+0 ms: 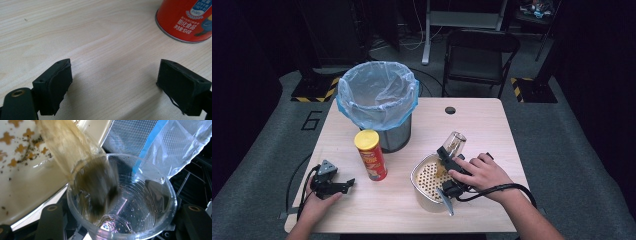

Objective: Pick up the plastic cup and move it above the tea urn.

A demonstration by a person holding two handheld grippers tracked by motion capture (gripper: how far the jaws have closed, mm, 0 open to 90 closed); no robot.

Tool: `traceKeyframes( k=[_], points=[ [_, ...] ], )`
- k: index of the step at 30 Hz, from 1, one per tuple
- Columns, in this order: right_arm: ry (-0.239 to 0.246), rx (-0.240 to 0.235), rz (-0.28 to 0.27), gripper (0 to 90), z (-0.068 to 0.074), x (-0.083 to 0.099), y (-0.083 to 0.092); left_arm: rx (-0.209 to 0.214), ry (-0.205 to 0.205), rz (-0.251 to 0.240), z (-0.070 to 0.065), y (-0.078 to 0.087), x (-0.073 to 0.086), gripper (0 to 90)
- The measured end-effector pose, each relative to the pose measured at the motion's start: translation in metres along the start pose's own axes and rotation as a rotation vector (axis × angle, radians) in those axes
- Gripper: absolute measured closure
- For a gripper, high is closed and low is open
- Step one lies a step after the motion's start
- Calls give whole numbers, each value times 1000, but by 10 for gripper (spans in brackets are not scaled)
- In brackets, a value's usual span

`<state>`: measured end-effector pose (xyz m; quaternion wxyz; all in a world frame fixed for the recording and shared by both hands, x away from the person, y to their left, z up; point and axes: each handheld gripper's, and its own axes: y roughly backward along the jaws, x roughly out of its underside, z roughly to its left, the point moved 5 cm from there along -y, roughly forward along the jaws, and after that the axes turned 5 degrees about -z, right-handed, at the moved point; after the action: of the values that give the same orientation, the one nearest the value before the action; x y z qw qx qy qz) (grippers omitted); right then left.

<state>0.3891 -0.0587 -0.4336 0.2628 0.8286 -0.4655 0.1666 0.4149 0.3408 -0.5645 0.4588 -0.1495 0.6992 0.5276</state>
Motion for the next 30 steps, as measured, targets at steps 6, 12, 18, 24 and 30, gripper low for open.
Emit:
traceKeyframes(
  k=[6,12,18,24,30],
  points=[
    [0,-5,-5,351,-5,2,3,0,-1,-1,0,0,0,122],
    [3,-1,-15,350,-7,1,5,0,0,-1,0,0,0,122],
    [7,5,-23,349,-9,0,6,0,0,0,0,0,0,122],
    [6,8,-28,349,-10,-2,8,0,0,0,0,0,0,122],
    [7,4,-35,348,-10,-3,8,0,0,0,0,0,0,122]
  ],
)
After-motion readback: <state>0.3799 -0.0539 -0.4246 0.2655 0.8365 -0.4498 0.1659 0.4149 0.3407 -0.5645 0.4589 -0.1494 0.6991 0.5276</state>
